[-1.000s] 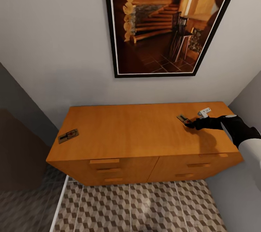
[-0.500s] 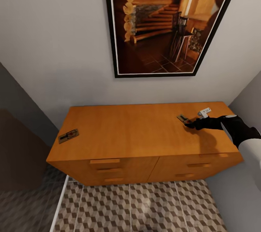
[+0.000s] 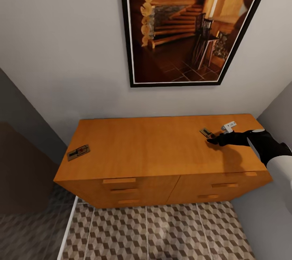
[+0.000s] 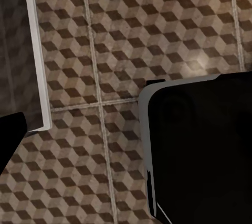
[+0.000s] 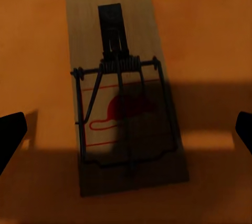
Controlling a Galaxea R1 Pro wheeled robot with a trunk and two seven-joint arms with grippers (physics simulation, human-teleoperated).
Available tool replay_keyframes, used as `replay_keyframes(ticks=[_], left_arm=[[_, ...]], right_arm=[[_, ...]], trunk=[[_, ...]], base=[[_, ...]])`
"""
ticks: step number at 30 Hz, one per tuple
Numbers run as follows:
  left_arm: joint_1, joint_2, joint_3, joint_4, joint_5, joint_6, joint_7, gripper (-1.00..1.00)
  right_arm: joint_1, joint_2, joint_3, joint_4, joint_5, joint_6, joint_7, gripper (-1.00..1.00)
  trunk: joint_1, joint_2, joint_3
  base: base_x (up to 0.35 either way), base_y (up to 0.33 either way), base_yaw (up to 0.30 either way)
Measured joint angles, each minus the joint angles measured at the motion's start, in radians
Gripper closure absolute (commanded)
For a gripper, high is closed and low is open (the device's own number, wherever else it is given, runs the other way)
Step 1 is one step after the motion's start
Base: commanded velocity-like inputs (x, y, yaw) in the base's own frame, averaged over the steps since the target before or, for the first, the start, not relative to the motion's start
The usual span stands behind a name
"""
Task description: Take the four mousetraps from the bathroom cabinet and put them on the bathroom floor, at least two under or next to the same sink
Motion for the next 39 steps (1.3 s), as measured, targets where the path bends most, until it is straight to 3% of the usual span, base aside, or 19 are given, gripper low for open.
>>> replay_keyframes(ticks=[39], left_arm=[[0.000,0.000,0.000,0.000,0.000,0.000,0.000,-1.00]], right_arm=[[-0.001,-0.002,-0.004,0.010,-0.002,-0.002,0.004,-1.00]], trunk=[[0.000,-0.001,-0.005]], base=[[0.000,0.000,0.000]])
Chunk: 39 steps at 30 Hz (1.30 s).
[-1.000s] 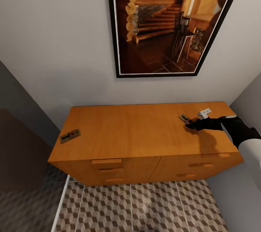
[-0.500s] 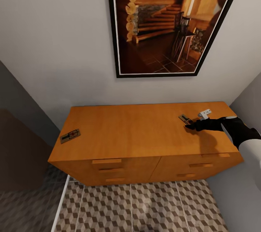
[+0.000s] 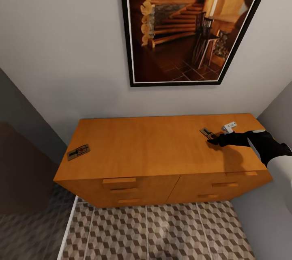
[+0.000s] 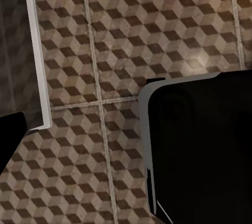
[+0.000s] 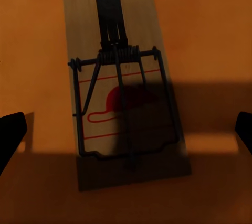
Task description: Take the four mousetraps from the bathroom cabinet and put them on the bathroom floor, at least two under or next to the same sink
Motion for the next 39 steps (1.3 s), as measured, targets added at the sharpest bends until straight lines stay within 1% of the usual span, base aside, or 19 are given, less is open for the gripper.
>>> replay_keyframes(ticks=[7,8,13,15,39], left_arm=[[0.000,0.000,0.000,0.000,0.000,0.000,0.000,-1.00],[0.000,0.000,0.000,0.000,0.000,0.000,0.000,-1.00],[0.000,0.000,0.000,0.000,0.000,0.000,0.000,-1.00],[0.000,0.000,0.000,0.000,0.000,0.000,0.000,-1.00],[0.000,-0.001,0.000,0.000,0.000,0.000,0.000,-1.00]], right_arm=[[0.000,0.000,0.000,0.001,-0.002,-0.002,0.000,-1.00],[0.000,0.000,0.000,0.001,-0.002,-0.002,0.000,1.00],[0.000,0.000,-0.002,0.001,0.004,-0.006,-0.003,1.00],[0.000,0.000,-0.001,0.001,-0.002,-0.005,0.000,1.00],[0.000,0.001,-0.001,0.000,-0.007,0.001,-0.001,1.00]], trunk=[[0.000,0.000,0.000],[0.000,0.000,0.000],[0.000,0.000,0.000],[0.000,0.000,0.000],[0.000,0.000,0.000]], base=[[0.000,0.000,0.000],[0.000,0.000,0.000],[0.000,0.000,0.000],[0.000,0.000,0.000],[0.000,0.000,0.000]])
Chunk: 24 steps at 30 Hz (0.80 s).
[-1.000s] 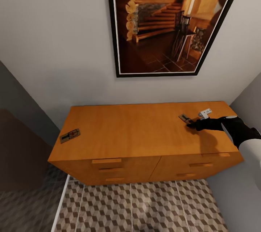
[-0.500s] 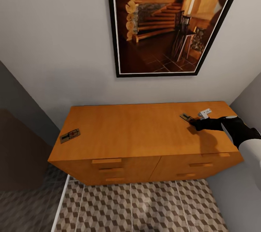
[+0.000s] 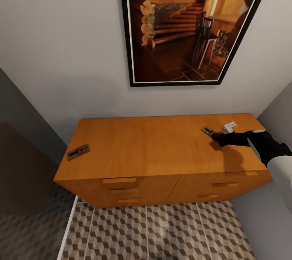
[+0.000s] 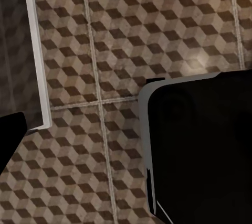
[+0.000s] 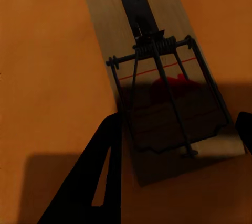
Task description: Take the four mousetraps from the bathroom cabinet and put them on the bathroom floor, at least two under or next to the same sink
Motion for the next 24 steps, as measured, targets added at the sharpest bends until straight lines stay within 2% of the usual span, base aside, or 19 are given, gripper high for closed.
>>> replay_keyframes(ticks=[14,24], left_arm=[[0.000,-0.001,0.000,0.000,0.000,0.000,0.000,-1.00],[0.000,-0.001,0.000,0.000,0.000,0.000,0.000,-1.00]], right_arm=[[0.001,-0.002,-0.001,-0.043,0.013,0.007,0.002,1.00],[0.001,-0.002,0.000,-0.153,0.009,0.091,0.001,1.00]], trunk=[[0.000,0.000,0.000],[0.000,0.001,0.000]], base=[[0.000,0.000,0.000],[0.000,0.000,0.000]])
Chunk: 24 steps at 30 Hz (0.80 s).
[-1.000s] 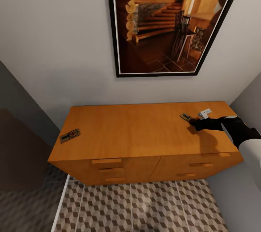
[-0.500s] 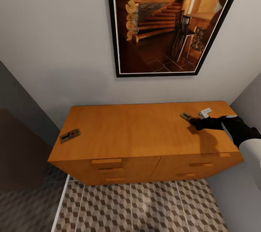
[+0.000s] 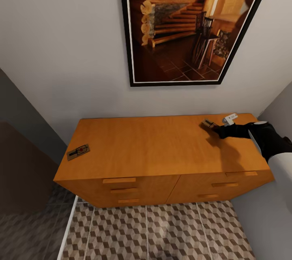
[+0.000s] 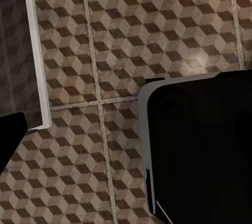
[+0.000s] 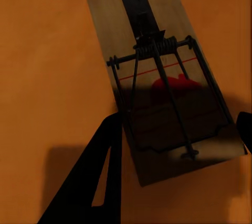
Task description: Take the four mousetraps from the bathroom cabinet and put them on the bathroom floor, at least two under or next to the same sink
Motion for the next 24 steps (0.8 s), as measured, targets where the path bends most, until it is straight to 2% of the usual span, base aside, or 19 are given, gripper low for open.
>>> replay_keyframes(ticks=[6,24], left_arm=[[0.000,0.000,0.000,0.000,0.000,0.000,0.000,-1.00],[0.000,0.000,0.000,0.000,0.000,0.000,0.000,-1.00]], right_arm=[[0.000,0.000,0.000,-0.026,-0.001,0.022,0.000,1.00],[0.000,0.000,0.002,-0.034,-0.003,0.026,0.002,1.00]], trunk=[[0.000,0.000,0.000],[0.000,0.000,0.000]], base=[[0.000,0.000,0.000],[0.000,0.000,0.000]])
